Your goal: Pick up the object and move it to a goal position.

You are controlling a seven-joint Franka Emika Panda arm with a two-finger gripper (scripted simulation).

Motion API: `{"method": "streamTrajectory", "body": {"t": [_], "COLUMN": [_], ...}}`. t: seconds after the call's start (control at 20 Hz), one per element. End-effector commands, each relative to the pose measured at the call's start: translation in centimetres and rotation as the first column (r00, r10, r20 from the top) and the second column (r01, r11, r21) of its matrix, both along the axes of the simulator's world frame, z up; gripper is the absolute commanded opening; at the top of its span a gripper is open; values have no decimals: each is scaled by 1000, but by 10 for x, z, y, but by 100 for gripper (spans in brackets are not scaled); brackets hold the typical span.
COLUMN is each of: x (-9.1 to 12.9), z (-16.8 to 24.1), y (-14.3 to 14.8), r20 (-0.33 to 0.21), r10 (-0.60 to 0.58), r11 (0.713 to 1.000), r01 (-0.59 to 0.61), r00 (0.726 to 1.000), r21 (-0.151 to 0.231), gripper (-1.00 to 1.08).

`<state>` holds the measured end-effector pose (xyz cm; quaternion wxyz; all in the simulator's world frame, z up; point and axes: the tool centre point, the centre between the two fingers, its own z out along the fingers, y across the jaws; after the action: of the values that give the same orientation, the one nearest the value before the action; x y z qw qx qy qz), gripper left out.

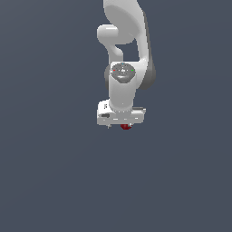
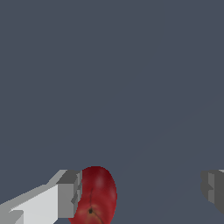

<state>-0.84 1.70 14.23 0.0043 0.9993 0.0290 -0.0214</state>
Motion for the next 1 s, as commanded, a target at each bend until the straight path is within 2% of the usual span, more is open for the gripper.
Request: {"method": "streamTrajectory", "body": {"t": [0.0,0.45,0.95], "x": [0,-3,-12], "z": [0,-3,-9], "y": [0,-30,-20], "r20": [0,-20,-12], "r10": [0,-19,16], "r11": [1000,1000,1000], "r01": [0,18,-16], "r00": [1000,1000,1000], "r21": [0,-7,-4], "gripper": [100,100,100]}}
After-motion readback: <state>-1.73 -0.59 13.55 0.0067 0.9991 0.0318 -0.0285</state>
